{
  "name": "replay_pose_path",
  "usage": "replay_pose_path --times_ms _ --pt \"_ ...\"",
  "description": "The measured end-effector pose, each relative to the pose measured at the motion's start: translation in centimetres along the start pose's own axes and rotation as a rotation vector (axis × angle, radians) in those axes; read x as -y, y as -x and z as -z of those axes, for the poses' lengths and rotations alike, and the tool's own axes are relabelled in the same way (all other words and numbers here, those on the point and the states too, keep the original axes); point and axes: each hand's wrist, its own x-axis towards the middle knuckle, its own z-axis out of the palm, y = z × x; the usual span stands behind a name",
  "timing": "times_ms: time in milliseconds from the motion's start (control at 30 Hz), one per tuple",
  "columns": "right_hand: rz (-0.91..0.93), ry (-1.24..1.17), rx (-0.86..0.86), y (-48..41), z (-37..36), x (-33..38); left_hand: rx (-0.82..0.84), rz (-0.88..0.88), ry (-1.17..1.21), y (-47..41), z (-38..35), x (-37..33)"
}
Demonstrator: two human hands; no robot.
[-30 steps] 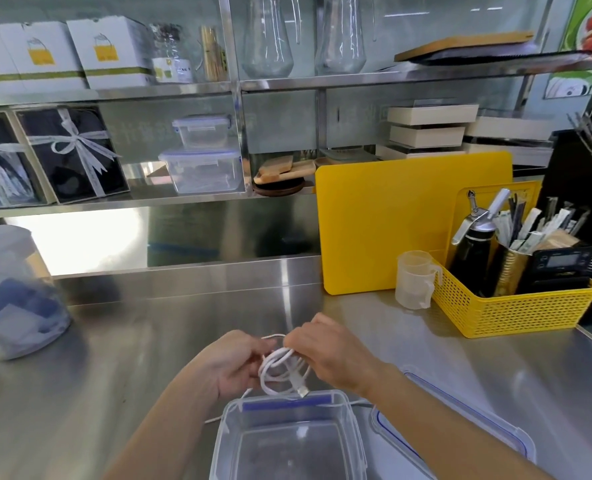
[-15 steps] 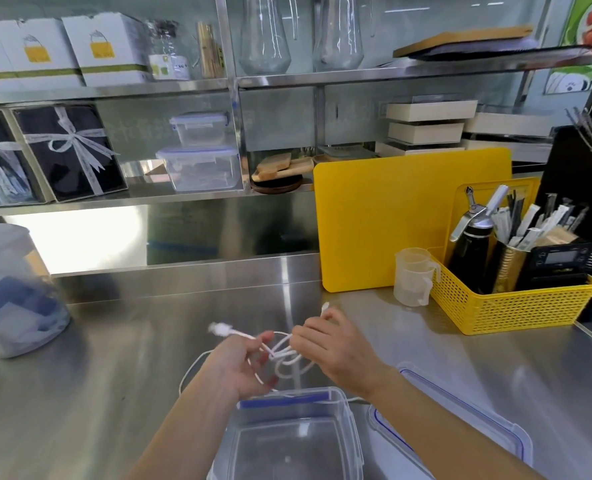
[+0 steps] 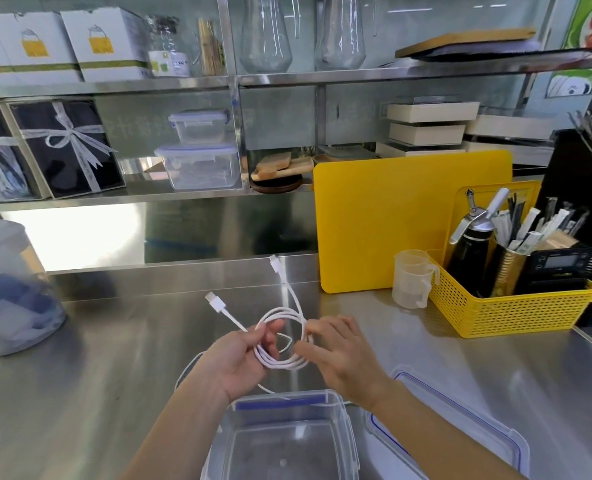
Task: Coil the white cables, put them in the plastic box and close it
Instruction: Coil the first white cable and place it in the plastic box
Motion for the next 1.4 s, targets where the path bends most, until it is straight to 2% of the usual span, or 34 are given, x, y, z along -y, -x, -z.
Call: replay_pose_path --times_ms 67,167,233,300,367,467,533,667,767,833,900,1000,1033,1100,1233,1400 --pt "-0.143 -0.146 0.054 -0.1 0.1 0.2 -0.042 -0.124 -0.089 -0.1 -0.3 0.4" --pt "-0.389 -0.321 0.033 -0.4 0.4 1.0 -0.108 -0.242 -0.234 -0.3 -0.5 1.1" --pt "-0.487 -0.296 0.047 -0.9 0.2 1.7 -0.142 -0.286 -0.298 -0.1 -0.8 1.8" --pt "-0.463 -0.173 0.034 -1.3 -0.4 2.5 -0.157 -0.321 -0.325 0.3 -1.3 2.6" --pt "-0.571 -0.184 0.117 -1.8 -0.6 3.1 -0.144 -0.346 -0.386 0.5 -1.5 3.2" --pt "-0.669 -0.249 0.212 -1.8 -1.0 2.8 -0.159 -0.453 -0.649 0.5 -1.2 3.7" --pt "-0.729 -0.380 0.198 -2.0 -0.8 2.4 -0.197 -0.552 -0.846 0.5 -0.9 3.6" --pt "-0.934 -0.740 0.240 -2.7 0.0 1.8 -0.158 -0.643 -0.969 0.1 -0.4 3.6" --pt "-0.986 -0.837 0.250 -2.8 0.2 1.7 -0.163 -0.680 -1.078 -0.4 -0.2 3.6" --pt "-0.941 -0.703 0.296 -2.8 0.3 1.9 -0.173 -0.649 -1.077 -0.6 -0.2 3.6" --pt "-0.811 -0.441 0.296 -2.5 0.6 2.2 -0.156 -0.607 -1.042 -0.4 -0.3 3.4" --pt "-0.411 -0.036 0.106 -1.8 0.3 2.1 0.011 -0.487 -0.909 0.3 -0.6 2.8" --pt "-0.301 0.033 0.050 -1.4 0.2 1.9 0.054 -0.455 -0.868 0.6 -0.7 2.5" --pt "-0.219 0.089 -0.036 -0.8 -0.4 1.3 0.086 -0.373 -0.783 0.9 -0.7 2.2" --pt "-0.284 -0.135 -0.072 -0.2 -0.4 1.0 0.142 -0.156 -0.565 1.2 -0.9 1.9" --pt "-0.712 -0.490 -0.005 -0.7 0.1 1.8 0.094 -0.132 -0.652 0.6 -0.6 2.3"
